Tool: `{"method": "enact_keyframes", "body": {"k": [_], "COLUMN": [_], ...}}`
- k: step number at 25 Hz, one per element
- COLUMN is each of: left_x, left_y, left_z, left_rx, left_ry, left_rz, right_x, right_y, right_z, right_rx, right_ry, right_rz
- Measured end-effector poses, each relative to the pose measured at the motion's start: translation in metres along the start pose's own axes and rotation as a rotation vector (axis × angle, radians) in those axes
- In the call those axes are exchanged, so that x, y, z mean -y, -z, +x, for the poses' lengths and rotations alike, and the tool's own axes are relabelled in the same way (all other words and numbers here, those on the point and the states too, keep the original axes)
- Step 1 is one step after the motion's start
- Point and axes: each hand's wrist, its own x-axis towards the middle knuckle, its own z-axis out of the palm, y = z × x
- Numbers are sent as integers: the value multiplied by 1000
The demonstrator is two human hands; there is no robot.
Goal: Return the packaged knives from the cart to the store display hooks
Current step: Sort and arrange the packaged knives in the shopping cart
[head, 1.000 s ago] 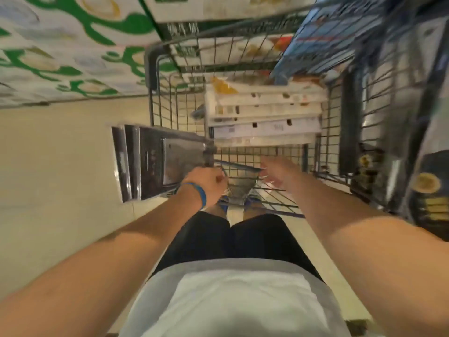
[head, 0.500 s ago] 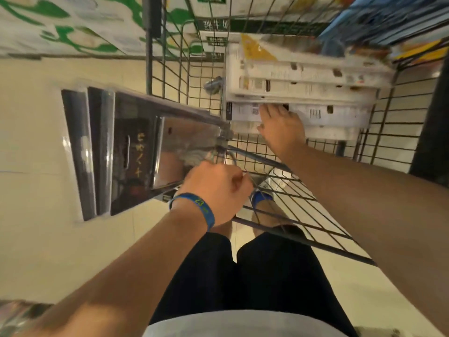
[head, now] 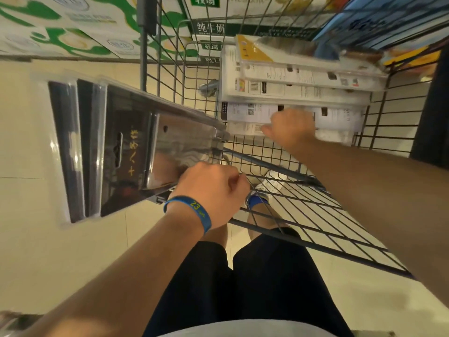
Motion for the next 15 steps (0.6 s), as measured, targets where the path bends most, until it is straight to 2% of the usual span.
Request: {"method": "enact_keyframes", "body": {"k": [1,3,4,5,6,8,13,15], "left_x": [0,0,1,2,2,1,-1,-2], "left_y": [0,0,0,-1,-1,-2,1,3], "left_z": [-1,-1,-1,-1,-1,-1,1,2], "left_rx": [2,-8,-14,-16,-17,-30,-21,-8], "left_ry": [-3,-8,-7,-5,-2,-5,12,24], "left_rz": [-3,0,0,-3,-7,0,35,42], "right_x": [6,16,19,22,22,21,13,7], "right_y": [-9,-26,-32,-35,-37,-41,-18,0], "right_z": [-8,-18,-19,-19,-17,-9,-15,-17], "right_rx": [111,408,464,429,341,210,210,166], "right_ry": [-175,-548,-752,-918,-1054,-1187,-966,-944], "right_rz": [258,1027,1449,1799,2020,2173,2139,2183]}}
